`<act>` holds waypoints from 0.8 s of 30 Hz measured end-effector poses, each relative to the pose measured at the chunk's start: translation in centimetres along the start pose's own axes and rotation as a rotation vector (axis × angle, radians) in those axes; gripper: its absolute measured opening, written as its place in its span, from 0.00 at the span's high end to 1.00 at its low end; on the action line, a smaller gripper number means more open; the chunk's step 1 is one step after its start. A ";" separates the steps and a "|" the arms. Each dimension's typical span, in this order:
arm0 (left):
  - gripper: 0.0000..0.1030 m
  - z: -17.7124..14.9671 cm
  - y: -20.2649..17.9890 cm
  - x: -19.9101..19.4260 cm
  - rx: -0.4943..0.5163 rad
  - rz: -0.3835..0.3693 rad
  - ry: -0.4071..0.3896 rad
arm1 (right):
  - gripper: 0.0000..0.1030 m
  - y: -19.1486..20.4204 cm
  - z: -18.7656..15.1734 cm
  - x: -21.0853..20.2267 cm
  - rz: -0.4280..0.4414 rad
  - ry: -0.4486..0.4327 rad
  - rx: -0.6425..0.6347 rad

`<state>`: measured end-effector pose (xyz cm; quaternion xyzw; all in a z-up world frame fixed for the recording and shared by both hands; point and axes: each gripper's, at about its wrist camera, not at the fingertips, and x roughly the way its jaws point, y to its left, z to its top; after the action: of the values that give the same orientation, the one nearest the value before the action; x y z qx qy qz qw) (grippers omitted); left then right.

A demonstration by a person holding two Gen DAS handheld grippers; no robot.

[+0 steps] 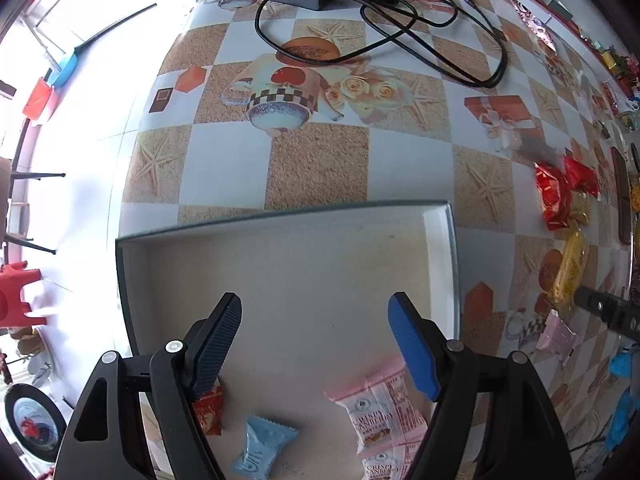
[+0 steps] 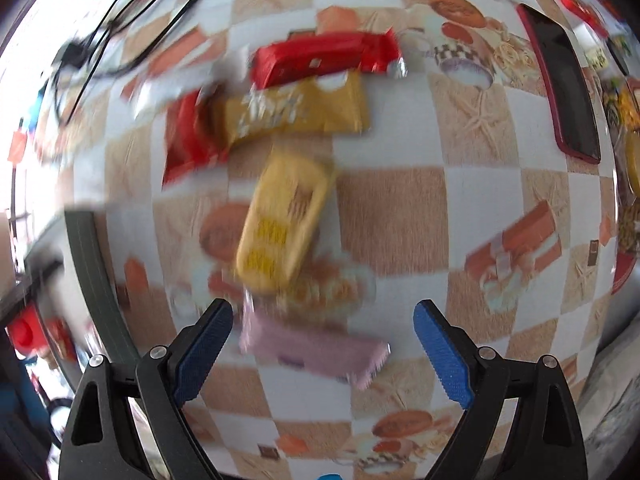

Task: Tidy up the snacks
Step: 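Move the left tool to a red wrapper while the right tool reaches toward a yellow cake packet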

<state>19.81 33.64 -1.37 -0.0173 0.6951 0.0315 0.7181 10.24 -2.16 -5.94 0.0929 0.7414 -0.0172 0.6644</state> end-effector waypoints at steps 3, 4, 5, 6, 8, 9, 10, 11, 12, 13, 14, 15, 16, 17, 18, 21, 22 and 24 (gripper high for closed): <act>0.23 -1.3 -0.7 -1.3 0.004 -0.002 -0.013 | 0.10 -0.3 2.1 0.5 -0.009 -0.015 0.023; 0.23 -1.2 -0.9 -1.7 0.006 -0.001 -0.024 | 0.10 -0.3 2.4 0.6 -0.010 -0.016 0.024; 0.23 -1.3 -1.2 -2.1 0.006 0.003 -0.037 | 0.10 -0.1 3.1 0.7 -0.011 -0.018 0.025; 0.23 -1.3 -1.6 -2.5 0.004 0.008 -0.049 | 0.10 -0.2 3.5 1.0 -0.013 -0.018 0.023; 0.23 -1.0 -2.8 -3.4 -0.003 -0.001 -0.061 | 0.10 -0.8 4.5 1.7 -0.020 -0.014 0.013; 0.23 -1.3 -3.3 -3.7 -0.001 -0.006 -0.067 | 0.10 -0.8 5.7 2.0 -0.026 -0.011 0.004; 0.23 -1.5 -4.2 -4.1 0.008 -0.015 -0.074 | 0.10 0.5 6.6 2.3 -0.038 -0.009 -0.007; 0.23 -3.2 -5.8 -4.9 0.017 -0.021 -0.080 | 0.10 0.4 6.8 2.6 -0.048 -0.012 -0.015; 0.23 -3.6 -6.6 -5.3 0.033 -0.030 -0.086 | 0.10 0.2 7.0 2.7 -0.072 -0.023 -0.029; 0.23 -3.8 -7.6 -5.6 0.052 -0.045 -0.088 | 0.08 1.1 7.6 2.8 -0.080 -0.030 -0.036; 0.23 -3.7 -8.6 -5.5 0.066 -0.056 -0.088 | 0.04 0.9 7.8 2.8 -0.087 -0.032 -0.040; 0.23 -3.3 -9.5 -5.5 0.081 -0.069 -0.087 | 0.03 0.3 7.9 3.0 -0.099 -0.031 -0.040; 0.23 -3.0 -10.5 -5.3 0.094 -0.085 -0.083 | 0.03 -0.3 7.9 3.3 -0.092 -0.034 -0.034; 0.23 -2.7 -11.5 -5.3 0.105 -0.098 -0.079 | 0.03 -0.9 7.9 3.2 -0.090 -0.035 -0.028; 0.23 -2.4 -12.2 -5.2 0.111 -0.107 -0.074 | 0.02 -1.8 8.0 3.3 -0.092 -0.036 -0.019; 0.23 -0.7 -14.8 -3.8 0.125 -0.146 -0.043 | 0.01 -3.8 8.2 3.3 -0.088 -0.034 -0.005; 0.23 -0.2 -15.4 -3.3 0.123 -0.157 -0.035 | 0.01 -4.5 8.4 3.3 -0.080 -0.030 -0.003; 0.23 0.9 -16.5 -2.2 0.110 -0.167 -0.017 | 0.01 -4.9 8.7 3.4 -0.080 -0.025 -0.027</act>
<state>21.82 17.18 0.51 -0.0354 0.6858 -0.0664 0.7238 17.71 -7.84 -10.78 0.0539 0.7363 -0.0347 0.6737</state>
